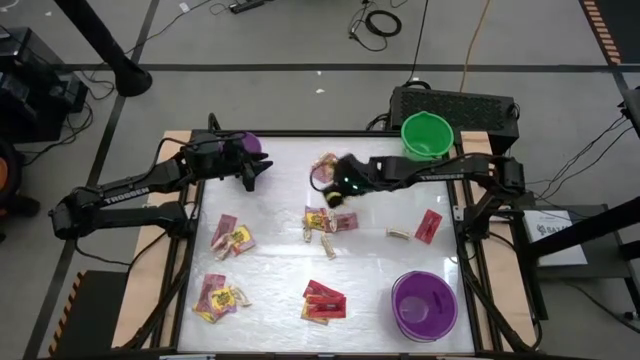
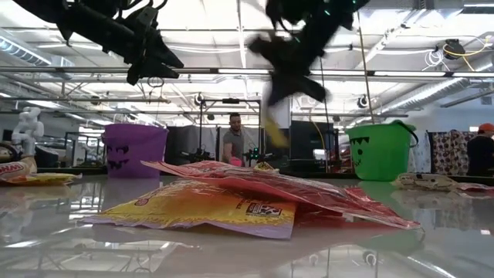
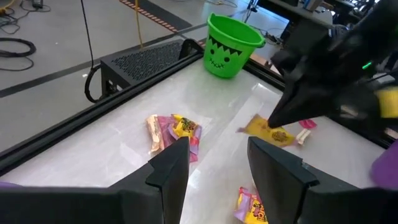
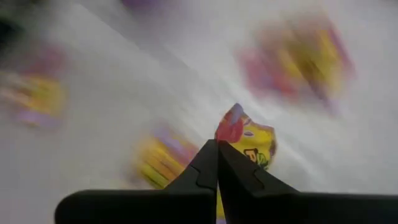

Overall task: Sort candy by brand, put in halloween buckets
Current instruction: Put the yellow candy into the top violet bucket

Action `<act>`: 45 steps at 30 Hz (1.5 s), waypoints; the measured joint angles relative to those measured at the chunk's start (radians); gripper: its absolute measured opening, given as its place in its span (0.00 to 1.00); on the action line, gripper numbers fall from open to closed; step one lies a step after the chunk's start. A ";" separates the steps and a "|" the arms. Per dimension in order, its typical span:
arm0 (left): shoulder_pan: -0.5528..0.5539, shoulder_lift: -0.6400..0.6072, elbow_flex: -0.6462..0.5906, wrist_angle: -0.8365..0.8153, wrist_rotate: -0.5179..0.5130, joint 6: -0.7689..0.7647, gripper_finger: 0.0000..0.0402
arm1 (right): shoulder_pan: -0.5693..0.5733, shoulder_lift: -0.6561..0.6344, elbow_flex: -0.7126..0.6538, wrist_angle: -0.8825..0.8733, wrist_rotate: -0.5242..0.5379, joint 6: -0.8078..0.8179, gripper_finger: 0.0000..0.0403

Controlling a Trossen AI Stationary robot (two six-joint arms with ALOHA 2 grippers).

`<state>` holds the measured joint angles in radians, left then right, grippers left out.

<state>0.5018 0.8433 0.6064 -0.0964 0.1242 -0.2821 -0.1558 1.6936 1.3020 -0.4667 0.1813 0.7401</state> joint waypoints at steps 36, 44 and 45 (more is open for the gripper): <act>0.000 -0.101 0.000 -0.861 -0.004 -0.143 0.42 | -0.179 0.888 1.039 0.647 -0.365 -0.263 0.00; 0.000 -0.101 0.000 -0.854 -0.028 -0.158 0.42 | -0.189 0.901 1.042 0.566 -0.361 -0.230 0.02; 0.000 -0.101 0.000 -0.854 -0.029 -0.158 0.42 | -0.191 0.902 1.042 0.553 -0.361 -0.230 0.03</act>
<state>0.5018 0.7425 0.6067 -0.9508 0.0953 -0.4400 -0.3470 2.5956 2.3440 0.0866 -0.1795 0.5104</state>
